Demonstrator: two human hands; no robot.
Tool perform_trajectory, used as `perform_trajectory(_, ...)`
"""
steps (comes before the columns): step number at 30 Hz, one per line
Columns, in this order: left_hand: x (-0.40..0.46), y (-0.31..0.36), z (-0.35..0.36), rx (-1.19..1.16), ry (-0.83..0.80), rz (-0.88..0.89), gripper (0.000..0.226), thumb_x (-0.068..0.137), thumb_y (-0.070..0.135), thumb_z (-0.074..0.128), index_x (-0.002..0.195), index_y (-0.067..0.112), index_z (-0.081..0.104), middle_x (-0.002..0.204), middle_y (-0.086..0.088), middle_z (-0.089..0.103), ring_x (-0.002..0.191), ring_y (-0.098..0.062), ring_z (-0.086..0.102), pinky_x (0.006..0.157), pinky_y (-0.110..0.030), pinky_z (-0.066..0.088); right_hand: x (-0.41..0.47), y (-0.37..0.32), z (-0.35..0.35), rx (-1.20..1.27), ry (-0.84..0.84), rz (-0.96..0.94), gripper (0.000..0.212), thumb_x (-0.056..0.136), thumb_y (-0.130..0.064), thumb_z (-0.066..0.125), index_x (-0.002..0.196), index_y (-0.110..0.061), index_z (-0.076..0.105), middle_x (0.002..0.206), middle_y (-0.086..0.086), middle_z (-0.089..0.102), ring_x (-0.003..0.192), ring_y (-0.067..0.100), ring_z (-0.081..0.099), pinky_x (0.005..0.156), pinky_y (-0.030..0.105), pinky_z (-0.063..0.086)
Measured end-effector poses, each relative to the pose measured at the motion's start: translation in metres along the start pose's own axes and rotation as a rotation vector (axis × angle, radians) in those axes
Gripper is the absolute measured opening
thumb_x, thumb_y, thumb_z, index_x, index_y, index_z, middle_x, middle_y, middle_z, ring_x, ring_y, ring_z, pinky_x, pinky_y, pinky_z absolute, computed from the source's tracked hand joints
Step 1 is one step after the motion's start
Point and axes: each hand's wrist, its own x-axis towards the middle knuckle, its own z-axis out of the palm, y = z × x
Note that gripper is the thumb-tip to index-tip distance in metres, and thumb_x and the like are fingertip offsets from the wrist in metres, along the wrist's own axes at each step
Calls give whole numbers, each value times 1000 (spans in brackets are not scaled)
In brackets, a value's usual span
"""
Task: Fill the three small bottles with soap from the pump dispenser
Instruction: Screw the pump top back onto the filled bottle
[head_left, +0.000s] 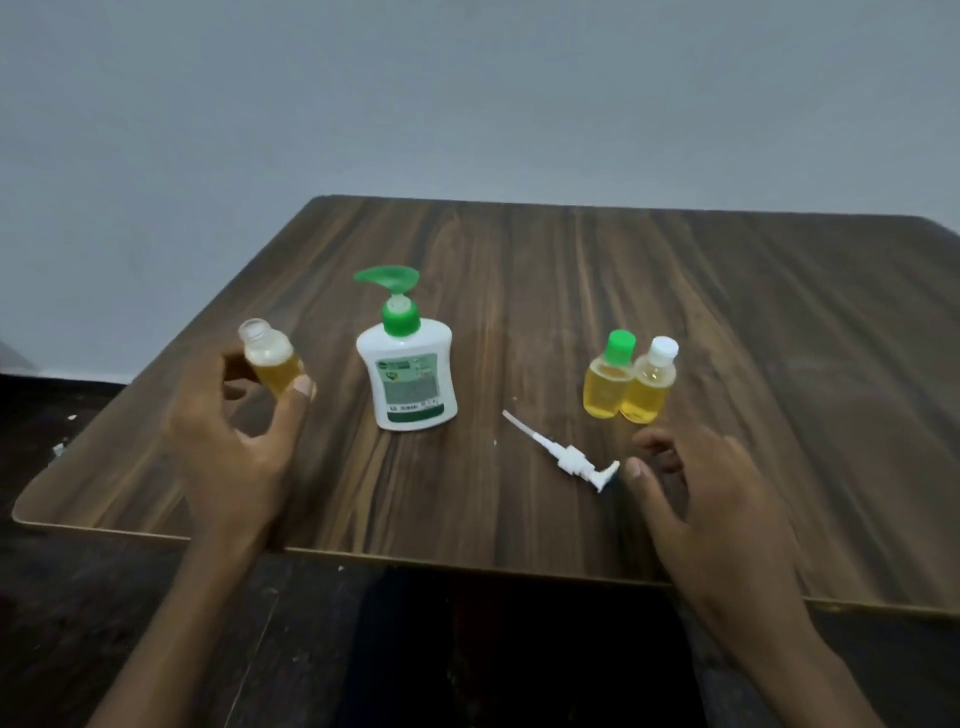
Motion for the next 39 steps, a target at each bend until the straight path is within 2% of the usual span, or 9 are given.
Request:
perform_trajectory(5,-59,38,0,-72,-62,-12,29,89,35,75,109,16,65,99,2,66,86,-16,58,78,-29,47,-10,8,18,45,-105,27,28,89,-29,77,114,-24,65,105,-17,61,92,9,52,75,17,36)
perform_trajectory(8,-87,58,15,-140,-188,-66,31,83,33,81,110,25,68,100,12,69,92,-11,65,81,-32,50,-2,-3,27,61,-106,-5,25,90,-37,75,110,-26,64,101,-15,61,90,7,51,75,23,39)
perform_trajectory(14,-94,71,46,-176,-404,-112,33,84,18,91,110,27,73,100,17,72,97,-11,70,81,-18,52,10,-4,51,81,-117,-22,17,86,-32,73,98,-27,61,93,-14,57,87,13,53,75,40,46)
perform_trajectory(22,-89,76,73,-196,-439,-115,36,82,16,91,112,25,73,101,16,72,97,-5,68,84,-17,53,7,-6,46,163,-76,28,12,90,-23,72,98,-27,65,92,-15,62,87,14,60,75,47,51)
perform_trajectory(27,-95,70,83,-178,-452,-78,37,87,22,88,119,23,70,107,16,69,99,-7,66,86,-24,54,0,-9,8,162,-74,115,32,85,-17,80,105,-38,67,96,-24,62,92,3,58,77,28,47)
perform_trajectory(30,-98,66,85,-163,-457,-41,38,90,25,86,124,23,68,110,15,68,102,-6,65,87,-25,55,4,-12,-25,105,-102,60,29,85,-22,81,108,-37,72,101,-23,63,102,-5,54,85,4,36)
perform_trajectory(32,-99,64,86,-171,-455,-34,39,90,25,86,125,23,68,112,16,67,102,-5,63,87,-26,55,15,-17,-51,82,-96,5,25,87,-33,79,111,-38,74,106,-22,65,107,-5,55,89,1,33)
perform_trajectory(37,-100,61,88,-204,-453,-50,39,90,24,86,126,23,68,112,16,66,101,-5,63,88,-36,58,50,-29,-88,21,-156,-160,29,86,-44,74,115,-46,71,113,-21,69,109,16,65,94,46,51)
perform_trajectory(39,-100,61,88,-221,-461,-55,39,91,25,85,126,23,68,113,16,66,102,-4,63,90,-38,59,61,-35,-91,7,-194,-217,29,86,-45,74,114,-50,69,115,-21,70,107,19,67,90,50,53)
